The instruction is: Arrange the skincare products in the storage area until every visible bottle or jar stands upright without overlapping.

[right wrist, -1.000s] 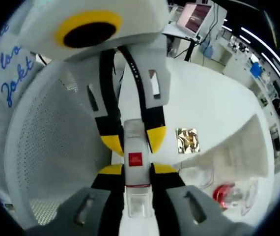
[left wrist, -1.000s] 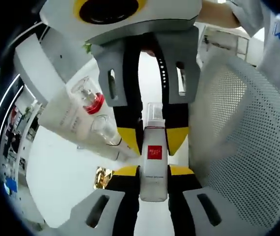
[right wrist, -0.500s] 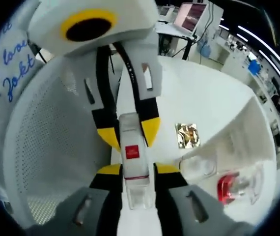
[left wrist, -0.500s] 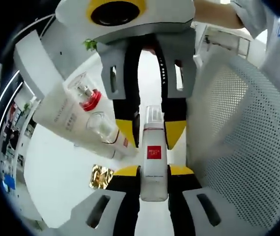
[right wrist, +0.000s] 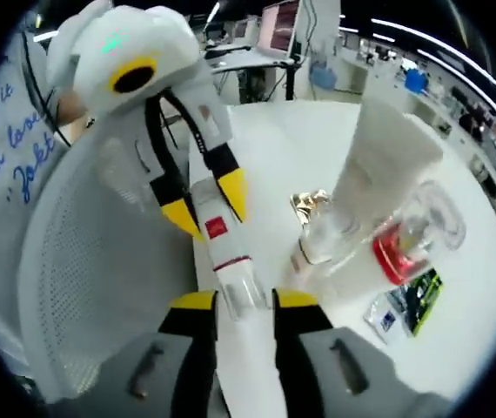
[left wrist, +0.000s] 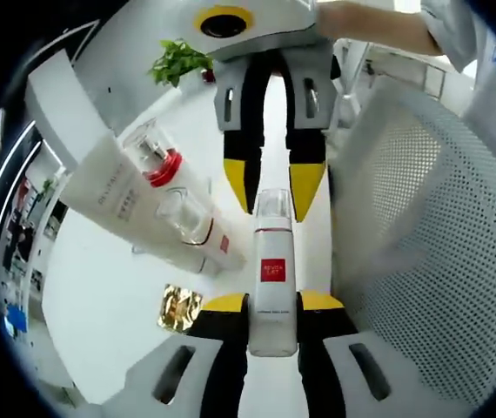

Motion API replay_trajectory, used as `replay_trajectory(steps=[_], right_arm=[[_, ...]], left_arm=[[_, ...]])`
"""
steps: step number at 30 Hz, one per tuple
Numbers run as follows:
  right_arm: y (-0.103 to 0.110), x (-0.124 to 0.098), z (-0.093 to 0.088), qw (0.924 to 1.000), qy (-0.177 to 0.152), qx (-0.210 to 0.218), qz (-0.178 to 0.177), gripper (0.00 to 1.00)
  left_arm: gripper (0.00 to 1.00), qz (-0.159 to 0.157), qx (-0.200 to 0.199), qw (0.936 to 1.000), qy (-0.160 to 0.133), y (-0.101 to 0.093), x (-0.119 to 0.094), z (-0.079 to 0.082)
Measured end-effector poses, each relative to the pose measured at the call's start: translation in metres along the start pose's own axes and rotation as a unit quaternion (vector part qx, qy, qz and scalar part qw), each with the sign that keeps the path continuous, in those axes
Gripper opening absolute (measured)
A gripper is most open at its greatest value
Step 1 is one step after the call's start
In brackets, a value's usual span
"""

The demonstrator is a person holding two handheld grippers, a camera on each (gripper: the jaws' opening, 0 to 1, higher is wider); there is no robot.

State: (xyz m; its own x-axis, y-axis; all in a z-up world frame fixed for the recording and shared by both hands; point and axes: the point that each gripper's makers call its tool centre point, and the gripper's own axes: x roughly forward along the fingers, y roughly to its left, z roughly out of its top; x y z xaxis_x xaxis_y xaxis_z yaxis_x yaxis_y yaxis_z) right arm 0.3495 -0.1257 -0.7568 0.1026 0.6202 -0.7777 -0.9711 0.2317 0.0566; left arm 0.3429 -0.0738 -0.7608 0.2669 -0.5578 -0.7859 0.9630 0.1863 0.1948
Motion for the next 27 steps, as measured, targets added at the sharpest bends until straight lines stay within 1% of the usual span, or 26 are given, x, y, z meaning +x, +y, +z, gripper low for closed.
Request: replay_trajectory(steps=[3, 4, 5, 7, 8, 9, 10, 12, 14, 16, 18, 19, 20, 21, 23, 24, 25, 26, 27], right_arm=[[-0.002, -0.004, -0.007, 0.9992, -0.014, 0.037, 0.003, 0.25], [-0.002, -0.005, -0.009, 0.9984, -0.019, 0.052, 0.004, 0.25], [-0.003, -0.005, -0.011, 0.9965, -0.031, 0.077, 0.008, 0.25], [-0.002, -0.006, -0.013, 0.9932, -0.049, 0.104, 0.018, 0.26], [-0.002, -0.008, -0.013, 0.9891, -0.067, 0.129, 0.026, 0.26], [-0.002, -0.008, -0.013, 0.9864, -0.076, 0.143, 0.029, 0.27], [-0.001, -0.009, -0.014, 0.9818, -0.088, 0.163, 0.041, 0.27], [-0.001, -0.009, -0.015, 0.9741, -0.106, 0.193, 0.051, 0.28], [0.000, -0.009, -0.016, 0.9668, -0.119, 0.217, 0.063, 0.28], [0.002, -0.011, -0.013, 0.9532, -0.151, 0.249, 0.080, 0.27], [0.004, -0.012, -0.012, 0.9433, -0.168, 0.271, 0.092, 0.26], [0.003, -0.013, -0.011, 0.9364, -0.181, 0.285, 0.095, 0.26], [0.005, -0.013, -0.011, 0.9314, -0.186, 0.295, 0.104, 0.26], [0.006, -0.014, -0.010, 0.9248, -0.197, 0.306, 0.112, 0.26], [0.006, -0.014, -0.010, 0.9159, -0.210, 0.320, 0.122, 0.26], [0.006, -0.014, -0.009, 0.9078, -0.219, 0.333, 0.130, 0.26], [0.006, -0.014, -0.009, 0.9034, -0.225, 0.340, 0.133, 0.26], [0.006, -0.015, -0.007, 0.8954, -0.235, 0.351, 0.141, 0.26], [0.006, -0.015, -0.007, 0.8899, -0.240, 0.359, 0.147, 0.27]], left_arm=[[0.16, 0.006, 0.005, 0.9999, -0.008, 0.002, -0.002, 0.004], [0.16, 0.003, 0.005, 0.9999, -0.008, 0.001, -0.002, 0.004], [0.16, 0.001, 0.006, 0.9999, -0.008, 0.000, -0.002, 0.005], [0.16, 0.002, 0.009, 0.9999, -0.013, 0.000, -0.002, 0.007], [0.16, -0.002, 0.007, 0.9999, -0.015, -0.001, -0.002, 0.008], [0.16, -0.003, 0.006, 0.9998, -0.019, -0.002, -0.003, 0.010], [0.16, -0.006, -0.001, 0.9996, -0.028, -0.002, -0.003, 0.013], [0.16, -0.008, -0.003, 0.9994, -0.034, -0.002, -0.003, 0.016], [0.16, -0.008, -0.002, 0.9994, -0.033, -0.002, -0.003, 0.016], [0.16, -0.009, -0.002, 0.9994, -0.035, -0.002, -0.002, 0.017], [0.16, -0.011, -0.004, 0.9992, -0.039, -0.003, -0.002, 0.018], [0.16, -0.012, -0.006, 0.9991, -0.041, -0.003, -0.003, 0.019], [0.16, -0.013, -0.007, 0.9990, -0.043, -0.003, -0.003, 0.020], [0.16, -0.014, -0.007, 0.9989, -0.044, -0.004, -0.003, 0.020], [0.16, -0.013, -0.007, 0.9989, -0.044, -0.003, -0.003, 0.020], [0.16, -0.013, -0.006, 0.9989, -0.044, -0.003, -0.003, 0.021], [0.16, -0.014, -0.006, 0.9988, -0.045, -0.003, -0.003, 0.021], [0.16, -0.014, -0.007, 0.9988, -0.047, -0.003, -0.003, 0.022], [0.16, -0.015, -0.008, 0.9986, -0.050, -0.003, -0.004, 0.023]])
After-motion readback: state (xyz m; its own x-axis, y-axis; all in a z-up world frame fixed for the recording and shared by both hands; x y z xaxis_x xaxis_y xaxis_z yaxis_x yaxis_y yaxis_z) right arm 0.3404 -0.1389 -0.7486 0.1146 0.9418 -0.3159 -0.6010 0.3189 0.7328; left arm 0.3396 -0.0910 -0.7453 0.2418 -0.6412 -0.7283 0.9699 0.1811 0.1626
